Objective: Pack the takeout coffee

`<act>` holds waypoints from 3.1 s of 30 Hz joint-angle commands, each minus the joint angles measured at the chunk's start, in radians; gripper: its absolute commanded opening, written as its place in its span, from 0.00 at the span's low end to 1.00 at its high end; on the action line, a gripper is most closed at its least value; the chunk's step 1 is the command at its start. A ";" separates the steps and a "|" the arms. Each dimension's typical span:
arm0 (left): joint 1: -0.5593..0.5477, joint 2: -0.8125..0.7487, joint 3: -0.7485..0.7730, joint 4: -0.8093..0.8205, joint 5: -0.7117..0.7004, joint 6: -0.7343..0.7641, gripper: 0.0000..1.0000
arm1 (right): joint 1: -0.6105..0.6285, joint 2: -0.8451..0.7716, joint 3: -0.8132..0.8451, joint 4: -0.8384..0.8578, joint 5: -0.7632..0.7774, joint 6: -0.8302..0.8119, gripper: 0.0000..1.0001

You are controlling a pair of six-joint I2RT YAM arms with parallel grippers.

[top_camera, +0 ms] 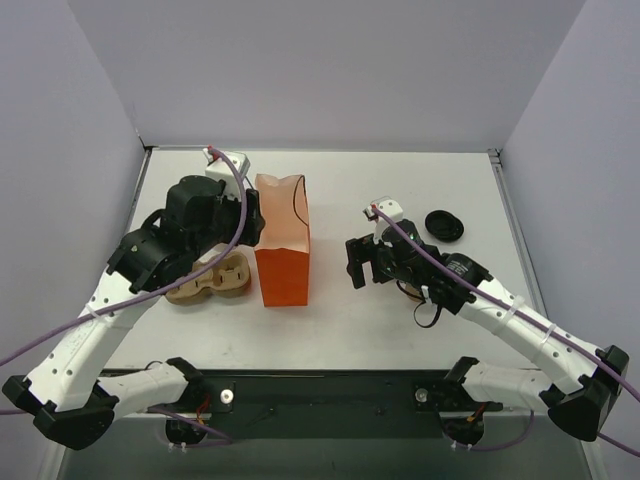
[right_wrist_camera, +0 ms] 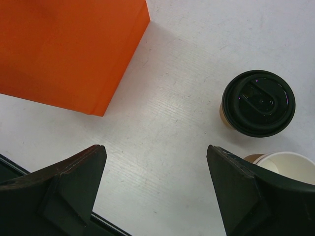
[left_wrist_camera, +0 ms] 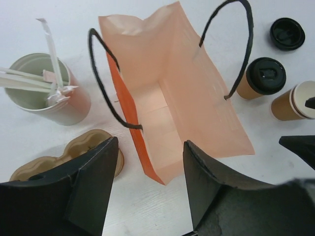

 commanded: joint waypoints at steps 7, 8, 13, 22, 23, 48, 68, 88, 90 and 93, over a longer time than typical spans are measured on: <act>0.003 0.029 0.006 -0.053 -0.100 -0.047 0.65 | -0.004 -0.040 0.009 0.009 -0.028 0.018 0.87; 0.003 0.034 -0.012 -0.046 -0.112 -0.051 0.64 | -0.004 -0.042 0.010 0.008 -0.030 0.020 0.87; 0.023 0.058 -0.072 -0.017 -0.086 -0.078 0.58 | -0.004 -0.065 -0.001 -0.007 -0.025 0.025 0.87; 0.026 0.046 -0.155 0.192 0.121 0.034 0.17 | -0.004 -0.082 -0.005 -0.029 -0.002 0.035 0.87; 0.028 0.041 -0.163 0.213 0.151 0.057 0.15 | -0.004 -0.083 -0.002 -0.030 -0.002 0.038 0.87; 0.089 0.088 -0.020 0.160 0.099 0.159 0.63 | -0.004 -0.157 0.042 -0.110 0.027 0.068 0.86; 0.310 -0.106 -0.298 -0.010 -0.198 0.008 0.76 | -0.003 -0.244 -0.016 -0.165 0.003 0.129 0.86; 0.503 0.136 -0.525 0.224 0.037 -0.036 0.72 | 0.003 -0.275 -0.042 -0.170 0.003 0.147 0.85; 0.503 0.149 -0.523 0.221 0.018 -0.035 0.72 | 0.003 -0.277 -0.050 -0.169 0.006 0.147 0.85; 0.506 0.158 -0.525 0.217 -0.012 -0.035 0.72 | 0.005 -0.277 -0.054 -0.169 0.007 0.143 0.85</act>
